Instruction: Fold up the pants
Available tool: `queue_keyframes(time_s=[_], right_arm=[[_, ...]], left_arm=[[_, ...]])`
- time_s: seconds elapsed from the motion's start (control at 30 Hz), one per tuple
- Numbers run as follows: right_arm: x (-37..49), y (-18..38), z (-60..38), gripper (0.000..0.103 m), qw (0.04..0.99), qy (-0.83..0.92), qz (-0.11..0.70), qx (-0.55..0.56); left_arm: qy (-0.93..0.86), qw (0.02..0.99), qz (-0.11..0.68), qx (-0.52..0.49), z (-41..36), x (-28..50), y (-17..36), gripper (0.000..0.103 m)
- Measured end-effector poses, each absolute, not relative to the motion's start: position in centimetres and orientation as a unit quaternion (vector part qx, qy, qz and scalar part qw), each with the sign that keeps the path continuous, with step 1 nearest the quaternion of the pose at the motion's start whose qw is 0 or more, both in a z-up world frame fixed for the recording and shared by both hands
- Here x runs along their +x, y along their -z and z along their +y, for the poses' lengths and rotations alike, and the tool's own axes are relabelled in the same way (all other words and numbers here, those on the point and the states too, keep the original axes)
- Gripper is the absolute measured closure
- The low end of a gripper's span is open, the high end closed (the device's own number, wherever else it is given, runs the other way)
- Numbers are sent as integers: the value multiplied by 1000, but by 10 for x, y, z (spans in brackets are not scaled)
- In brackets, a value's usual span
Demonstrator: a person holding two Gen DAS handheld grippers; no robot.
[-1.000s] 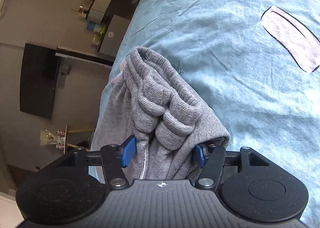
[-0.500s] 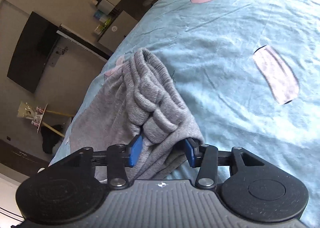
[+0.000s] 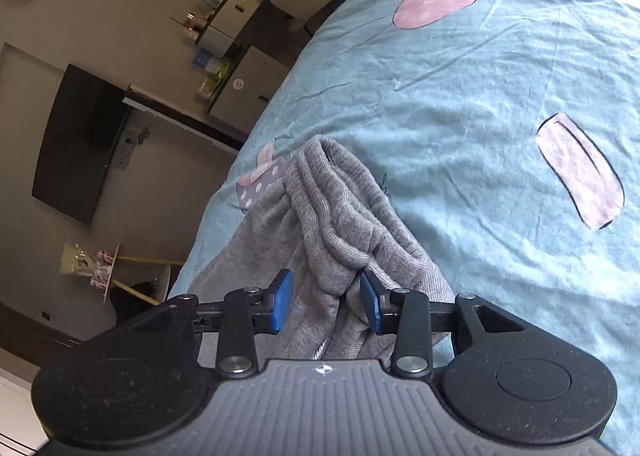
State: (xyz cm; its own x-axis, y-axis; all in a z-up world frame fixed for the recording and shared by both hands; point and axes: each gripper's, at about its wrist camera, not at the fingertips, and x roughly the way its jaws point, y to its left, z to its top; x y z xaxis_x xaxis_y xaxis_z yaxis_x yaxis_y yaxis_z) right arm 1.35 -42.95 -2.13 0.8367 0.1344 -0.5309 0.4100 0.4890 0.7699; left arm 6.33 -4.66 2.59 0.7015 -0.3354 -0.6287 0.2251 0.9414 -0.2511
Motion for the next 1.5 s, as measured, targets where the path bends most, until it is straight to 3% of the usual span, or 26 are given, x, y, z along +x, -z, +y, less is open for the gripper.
queue_keyframes(time_s=[0.17,0.27,0.3,0.4,0.53,0.63,0.87,1.07,1.17,1.2,1.23,1.4,1.5], right_arm=[[36,33,-425,61,799,82,279,527],[48,42,-427,71,784,93,297,537],[50,41,-426,80,790,97,302,525],[44,27,-414,84,828,99,297,466],[21,20,-409,85,849,107,273,440],[16,34,-409,87,852,114,279,428],[31,23,-384,88,905,112,309,270],[22,12,-392,86,905,87,320,268],[12,2,-392,76,906,101,327,250],[7,-1,-393,68,906,109,328,244],[1,-2,-395,51,904,117,330,244],[-37,3,-387,9,893,115,383,207],[-60,5,-359,4,899,98,402,139]], left_arm=[[159,906,381,-95,-68,82,-15,45],[152,910,380,-72,-84,86,-8,45],[150,911,379,-66,-87,88,-7,45],[147,912,376,-74,-85,86,-8,47],[134,918,365,-82,-75,87,-11,46],[117,906,399,-82,-72,98,2,45],[99,903,416,-39,-81,95,18,41],[89,899,427,-30,-78,95,17,30],[91,896,435,-17,-76,89,15,25],[89,895,437,-12,-75,86,14,24],[88,894,439,-9,-75,82,14,23],[102,886,451,-17,-73,61,11,16],[107,894,435,-13,-79,45,3,7]])
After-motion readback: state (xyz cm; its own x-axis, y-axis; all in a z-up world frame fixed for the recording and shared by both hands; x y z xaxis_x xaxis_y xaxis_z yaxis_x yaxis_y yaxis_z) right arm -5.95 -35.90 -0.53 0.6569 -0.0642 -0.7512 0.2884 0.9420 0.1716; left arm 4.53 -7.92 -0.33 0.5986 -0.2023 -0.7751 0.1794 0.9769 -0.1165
